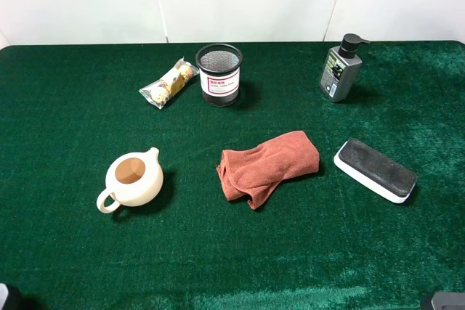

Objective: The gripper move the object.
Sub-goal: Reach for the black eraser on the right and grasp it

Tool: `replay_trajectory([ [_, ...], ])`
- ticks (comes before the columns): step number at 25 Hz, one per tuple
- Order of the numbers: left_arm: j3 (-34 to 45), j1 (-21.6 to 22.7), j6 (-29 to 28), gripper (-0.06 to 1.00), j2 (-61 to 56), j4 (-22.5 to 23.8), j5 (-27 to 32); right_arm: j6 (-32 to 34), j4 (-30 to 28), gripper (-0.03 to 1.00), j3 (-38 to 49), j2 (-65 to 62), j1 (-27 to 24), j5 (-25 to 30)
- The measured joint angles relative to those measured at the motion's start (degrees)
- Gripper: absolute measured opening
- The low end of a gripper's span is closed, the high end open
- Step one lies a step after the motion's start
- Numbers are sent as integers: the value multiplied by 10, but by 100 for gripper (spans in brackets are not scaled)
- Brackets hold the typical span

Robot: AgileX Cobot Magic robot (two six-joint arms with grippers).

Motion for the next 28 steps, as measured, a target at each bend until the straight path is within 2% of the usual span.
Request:
replay_trajectory([
  [9, 0, 0, 0, 99, 0, 0, 0, -119, 17, 65, -87, 172, 0, 0],
  [15, 0, 0, 0, 99, 0, 0, 0, -199, 18, 67, -113, 254, 41, -1],
  [23, 0, 0, 0, 99, 0, 0, 0, -236, -19, 70, -113, 365, 116, -12],
  [28, 0, 0, 0, 99, 0, 0, 0, -257, -20, 70, -113, 430, 133, -24],
])
